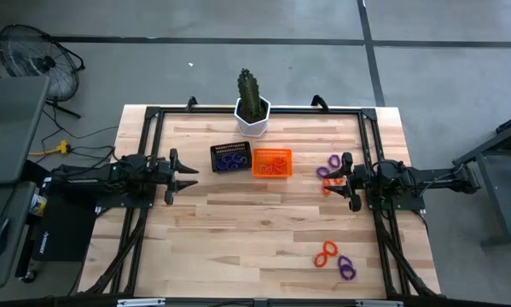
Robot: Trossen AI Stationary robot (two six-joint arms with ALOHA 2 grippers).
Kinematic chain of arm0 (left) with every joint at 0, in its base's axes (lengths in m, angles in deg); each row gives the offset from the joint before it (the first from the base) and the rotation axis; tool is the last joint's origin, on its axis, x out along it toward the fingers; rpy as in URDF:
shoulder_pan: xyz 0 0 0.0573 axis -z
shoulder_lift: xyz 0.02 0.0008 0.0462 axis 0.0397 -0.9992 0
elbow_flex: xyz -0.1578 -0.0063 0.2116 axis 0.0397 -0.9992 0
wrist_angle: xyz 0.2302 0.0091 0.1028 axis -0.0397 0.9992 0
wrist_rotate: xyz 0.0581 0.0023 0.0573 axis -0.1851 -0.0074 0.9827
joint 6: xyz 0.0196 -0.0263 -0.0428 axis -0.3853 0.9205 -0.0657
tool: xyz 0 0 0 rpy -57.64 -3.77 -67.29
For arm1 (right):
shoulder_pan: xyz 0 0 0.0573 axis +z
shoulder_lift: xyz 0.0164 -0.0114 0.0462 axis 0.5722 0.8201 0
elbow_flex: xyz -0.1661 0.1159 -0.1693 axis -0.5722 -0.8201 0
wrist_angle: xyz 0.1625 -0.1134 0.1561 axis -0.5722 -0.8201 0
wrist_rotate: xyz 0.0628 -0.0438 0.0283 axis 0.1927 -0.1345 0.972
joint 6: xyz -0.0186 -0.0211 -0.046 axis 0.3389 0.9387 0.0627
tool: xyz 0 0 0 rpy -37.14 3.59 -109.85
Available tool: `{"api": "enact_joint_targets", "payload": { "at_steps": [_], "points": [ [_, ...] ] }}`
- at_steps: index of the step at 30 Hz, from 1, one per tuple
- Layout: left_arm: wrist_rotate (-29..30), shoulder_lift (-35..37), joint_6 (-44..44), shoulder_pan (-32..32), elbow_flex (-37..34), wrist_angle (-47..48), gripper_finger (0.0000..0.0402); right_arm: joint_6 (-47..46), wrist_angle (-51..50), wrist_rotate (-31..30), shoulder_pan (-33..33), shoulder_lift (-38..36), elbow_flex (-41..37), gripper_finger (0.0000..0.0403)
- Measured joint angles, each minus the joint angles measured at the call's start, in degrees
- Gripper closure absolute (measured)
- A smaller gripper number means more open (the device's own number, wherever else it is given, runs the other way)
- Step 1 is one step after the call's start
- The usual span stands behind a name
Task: Sort spring keychains
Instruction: Put the purple spring keychain in the black bin
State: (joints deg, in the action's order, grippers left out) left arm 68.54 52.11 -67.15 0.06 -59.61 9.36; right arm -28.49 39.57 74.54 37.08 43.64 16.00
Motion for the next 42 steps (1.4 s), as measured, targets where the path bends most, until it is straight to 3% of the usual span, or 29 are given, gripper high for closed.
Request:
{"api": "enact_joint_targets", "payload": {
  "at_steps": [16,22,35,42],
  "points": [
    [0.2,0.02,0.02,0.0,-0.22,-2.49,0.0245,0.4,0.0,-0.02,0.01,-0.01,-0.01,0.0245],
    [0.2,0.0,0.02,0.0,-0.22,-2.53,0.0245,9.62,0.0,-0.01,0.0,-0.02,0.01,0.0246],
    [0.22,0.02,0.02,-0.02,-0.2,-2.73,0.0245,4.33,0.0,-0.13,0.01,-0.01,0.0,0.0245],
    [0.22,0.01,0.02,0.0,-0.17,-2.75,0.0245,-2.85,0.31,-5.1,0.02,0.0,0.08,0.0245]
  ]
}}
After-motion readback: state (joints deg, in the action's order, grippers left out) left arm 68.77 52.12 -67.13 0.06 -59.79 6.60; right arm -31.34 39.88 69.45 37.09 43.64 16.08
